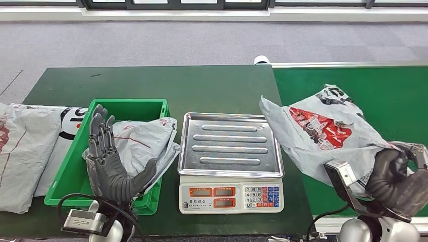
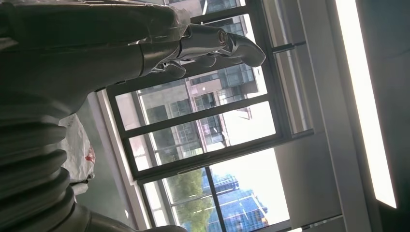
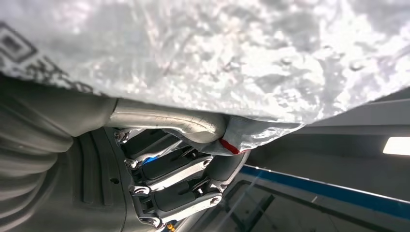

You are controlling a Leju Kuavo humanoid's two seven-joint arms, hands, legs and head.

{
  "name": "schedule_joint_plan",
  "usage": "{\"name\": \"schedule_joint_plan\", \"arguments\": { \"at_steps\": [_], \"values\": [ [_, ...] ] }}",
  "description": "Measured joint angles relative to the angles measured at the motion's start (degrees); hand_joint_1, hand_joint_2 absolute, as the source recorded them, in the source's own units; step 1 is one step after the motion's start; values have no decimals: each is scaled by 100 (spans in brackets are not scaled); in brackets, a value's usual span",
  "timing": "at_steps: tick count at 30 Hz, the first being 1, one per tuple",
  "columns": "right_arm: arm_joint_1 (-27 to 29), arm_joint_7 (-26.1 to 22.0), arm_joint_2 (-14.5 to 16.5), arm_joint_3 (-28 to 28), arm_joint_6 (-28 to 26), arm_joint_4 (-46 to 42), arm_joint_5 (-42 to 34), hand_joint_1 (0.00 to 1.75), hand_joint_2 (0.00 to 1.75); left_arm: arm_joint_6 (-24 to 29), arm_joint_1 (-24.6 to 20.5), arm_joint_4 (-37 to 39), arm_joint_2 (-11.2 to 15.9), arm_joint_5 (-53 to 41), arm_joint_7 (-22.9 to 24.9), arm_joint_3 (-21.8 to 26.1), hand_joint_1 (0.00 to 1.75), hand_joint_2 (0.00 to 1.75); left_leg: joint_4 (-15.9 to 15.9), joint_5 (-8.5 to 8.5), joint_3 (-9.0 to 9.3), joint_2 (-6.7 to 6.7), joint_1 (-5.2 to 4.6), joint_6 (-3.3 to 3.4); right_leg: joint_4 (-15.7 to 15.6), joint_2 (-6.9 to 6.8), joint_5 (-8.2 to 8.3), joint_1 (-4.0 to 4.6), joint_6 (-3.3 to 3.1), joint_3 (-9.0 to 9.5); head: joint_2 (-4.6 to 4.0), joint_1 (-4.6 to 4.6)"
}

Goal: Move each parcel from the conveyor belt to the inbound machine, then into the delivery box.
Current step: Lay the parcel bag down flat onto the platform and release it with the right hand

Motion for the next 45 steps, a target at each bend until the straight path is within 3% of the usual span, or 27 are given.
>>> {"name": "schedule_joint_plan", "arguments": {
  "at_steps": [7, 13, 25, 32, 45],
  "values": [
    [-118, 719, -88, 1083, 9, 460, 434, 175, 175, 43, -70, 94, 0, 105, 0, -80, 0, 175, 0, 1, 2, 1, 0, -1, 1, 0, 1, 1, -1, -3, 0, -1],
    [-256, 711, -217, 1646, 61, 924, 411, 175, 175, 68, -117, 192, 7, 158, -1, -140, 0, 175, -1, 1, 1, 2, 2, -2, 2, 1, 0, 2, -1, -3, 0, 0],
    [-911, 1071, -391, 2971, 39, 3183, 90, 175, 175, 262, -141, 340, 22, 228, -2, -316, 0, 175, -1, 2, -1, 0, 2, -3, 2, 1, 1, 2, -2, -5, 0, -1],
    [-1109, 1044, -402, 3413, 161, 3935, -201, 175, 175, 117, -162, 387, -9, 155, -2, -321, 0, 175, -1, 2, -2, 0, 2, -3, 2, 1, 1, 2, -2, -7, 0, 0],
    [-1122, 816, -449, 3719, 428, 4156, -722, 175, 175, 38, -164, 409, -79, 109, -2, -321, 0, 175, -1, 1, -1, 0, 2, -3, 2, 2, 1, 2, -3, -8, 0, 0]
  ]
}}
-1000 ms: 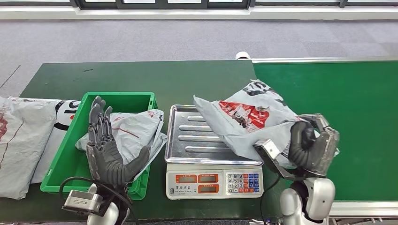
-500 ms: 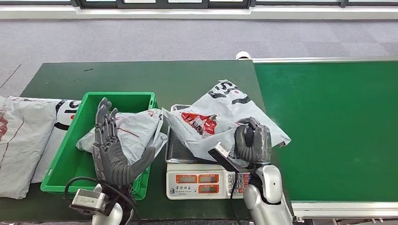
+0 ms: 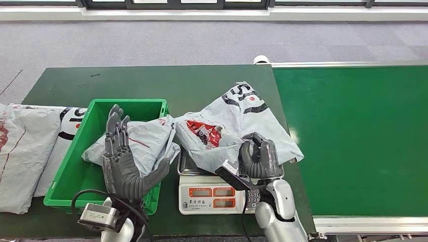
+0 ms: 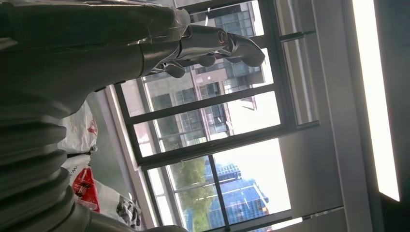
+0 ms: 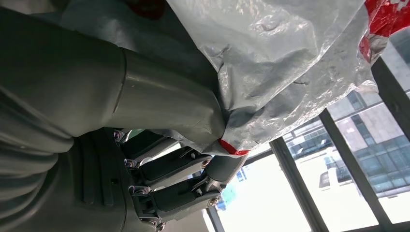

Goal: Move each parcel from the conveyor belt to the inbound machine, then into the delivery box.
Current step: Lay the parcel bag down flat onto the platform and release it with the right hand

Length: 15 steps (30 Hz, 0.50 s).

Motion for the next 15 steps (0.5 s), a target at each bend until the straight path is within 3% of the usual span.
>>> {"name": "schedule_joint_plan", "arguments": {
  "at_steps": [5, 9, 15],
  "values": [
    [0, -253, -23, 50, 45, 52, -317, 171, 175, -22, -1, 3, -3, -13, 0, 0, 0, 175, 0, 0, 0, 0, 0, 0, 0, 0, 0, 0, 0, 0, 0, 0],
    [4, -663, -39, 135, -127, 57, -531, 7, 175, -65, -26, 9, -11, -15, 0, 0, 0, 175, 0, 0, 0, 0, 0, 0, 0, 1, 0, 0, 0, -1, 0, 0],
    [15, -743, -43, 242, -356, 57, -377, 7, 175, -66, -49, 20, -13, -14, 0, 0, 0, 175, 0, 0, -1, 0, 0, 0, 0, 0, 0, 0, 0, -1, 0, 0]
  ]
}}
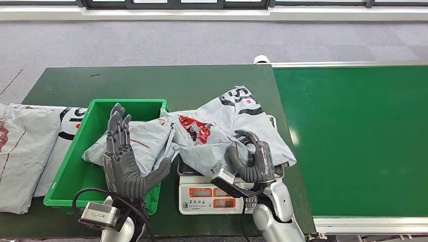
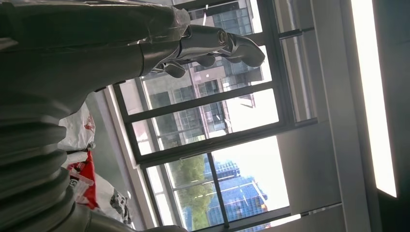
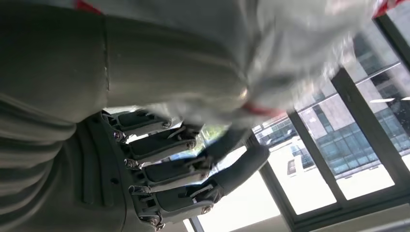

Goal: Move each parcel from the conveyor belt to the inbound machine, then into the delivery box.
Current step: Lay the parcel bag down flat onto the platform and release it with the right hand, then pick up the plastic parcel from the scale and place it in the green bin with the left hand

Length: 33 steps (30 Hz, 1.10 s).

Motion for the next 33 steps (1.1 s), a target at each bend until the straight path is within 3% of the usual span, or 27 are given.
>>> {"name": "schedule_joint_plan", "arguments": {
  "at_steps": [7, 9, 12, 14, 21, 28, 33],
  "values": [
    [55, -167, 3, 26, -37, -86, 24, 0, 175, 22, 2, -2, 0, -6, 0, 0, 0, 175, 0, 0, 1, 0, 0, 0, 0, 0, 0, 0, 0, 0, 0, -1],
    [208, -671, 70, -84, -61, -419, 30, 0, 175, 51, 5, -2, 0, -21, 0, 0, 0, 175, 1, 0, -1, -2, 0, 0, 0, -1, 0, 0, 0, -1, 0, -1],
    [487, -1881, 357, -568, -80, -1239, -329, 0, 175, 74, 2, -2, -1, -44, 9, 0, 0, 175, 1, -1, -1, -3, 0, -1, 0, -1, -1, 0, 0, -2, 0, -2],
    [617, -2287, 488, -849, -81, -1831, -729, 0, 175, 90, -4, -1, -5, -54, 31, 0, 0, 175, 1, -1, -2, -3, 0, -1, 0, -1, -3, 0, 0, -3, 0, -1],
    [864, -2433, 538, -981, -79, -3596, -1564, 0, 175, 180, -87, 60, -31, -162, 97, -6, 0, 175, 1, -3, 1, 4, -2, 1, -2, 2, -2, -2, 2, -2, 0, 0],
    [974, -2265, 534, -857, 41, -4320, -1839, 0, 175, 291, -170, 131, -31, -228, 155, -28, 0, 175, 1, -1, 5, 4, -1, -1, -1, 2, 2, 0, -3, -1, 0, 0],
    [1015, -2429, 529, -805, -49, -4619, -2046, 0, 175, 292, -369, 242, -42, -338, 204, -176, 0, 175, 1, 0, 5, 4, -1, -1, -1, 2, 2, 0, -3, 0, 0, 1]
  ]
}}
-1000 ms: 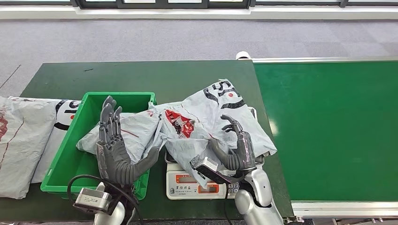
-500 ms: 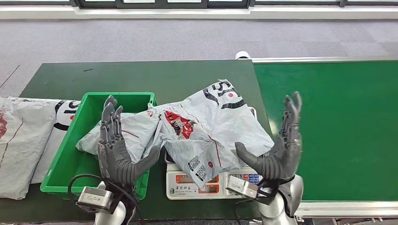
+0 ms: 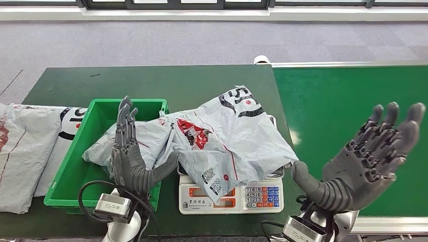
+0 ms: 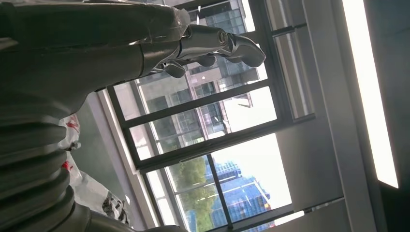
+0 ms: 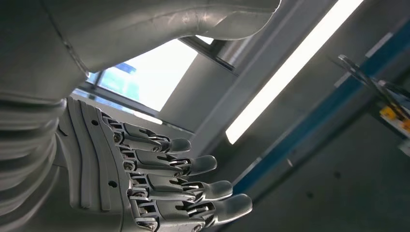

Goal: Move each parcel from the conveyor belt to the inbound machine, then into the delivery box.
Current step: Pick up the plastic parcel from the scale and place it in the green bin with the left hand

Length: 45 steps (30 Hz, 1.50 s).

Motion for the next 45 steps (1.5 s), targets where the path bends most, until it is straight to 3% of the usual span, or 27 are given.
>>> {"name": "schedule_joint_plan", "arguments": {
  "at_steps": [4, 14, 18, 23, 30, 35, 40, 45],
  "values": [
    [31, -13, -5, 47, -17, -263, -21, 0, 175, -213, -248, 181, -39, -109, 178, -129, 0, 175, 1, 2, -1, -1, -1, 3, -1, -4, 0, -1, 1, -3, 0, -1],
    [59, 65, -9, 304, -17, -623, 104, 0, 175, -831, -1512, 1560, -444, -1168, 1247, -752, 0, 175, 3, 5, 2, 2, -3, 6, -1, 0, 12, -3, 4, 1, 0, -1],
    [47, 18, -9, 299, -15, -483, -148, 0, 175, -1245, -1885, 2322, -585, -2032, 1818, -998, 0, 175, 2, 5, 1, 0, -3, 5, -1, 0, 12, -2, 4, 0, 0, 0],
    [55, 1, -7, 239, -15, -416, -196, 0, 175, -1509, -2277, 3336, -805, -2553, 1994, -1191, 0, 175, 2, 5, 0, 2, -3, 4, -1, 1, 12, -3, 4, -2, 0, 0],
    [61, -7, -7, 157, -15, -358, -241, 0, 175, -1587, -2679, 4428, -1020, -2836, 2127, -1213, 0, 175, 2, 5, -2, 1, -3, 4, -1, 1, 11, -2, 4, -3, 0, 0],
    [63, 2, -7, 114, -15, -323, -243, 0, 175, -1552, -2929, 5077, -1087, -3213, 2481, -1245, 0, 175, 2, 6, -1, 3, -3, 3, -1, 2, 11, -2, 4, -3, 0, -1],
    [64, 45, -5, 61, -15, -277, -244, 0, 175, -1550, -3233, 5839, -1088, -3725, 3192, -1396, 0, 175, 2, 7, -1, 2, -2, 2, 0, 3, 12, -2, 4, -1, 0, -1],
    [58, 57, -5, 34, -15, -204, -252, 0, 175, -1550, -3443, 6339, -1088, -3782, 3276, -1435, 0, 175, 2, 7, -1, 1, -2, 2, 0, 2, 12, -2, 4, 1, 0, 0]
  ]
}}
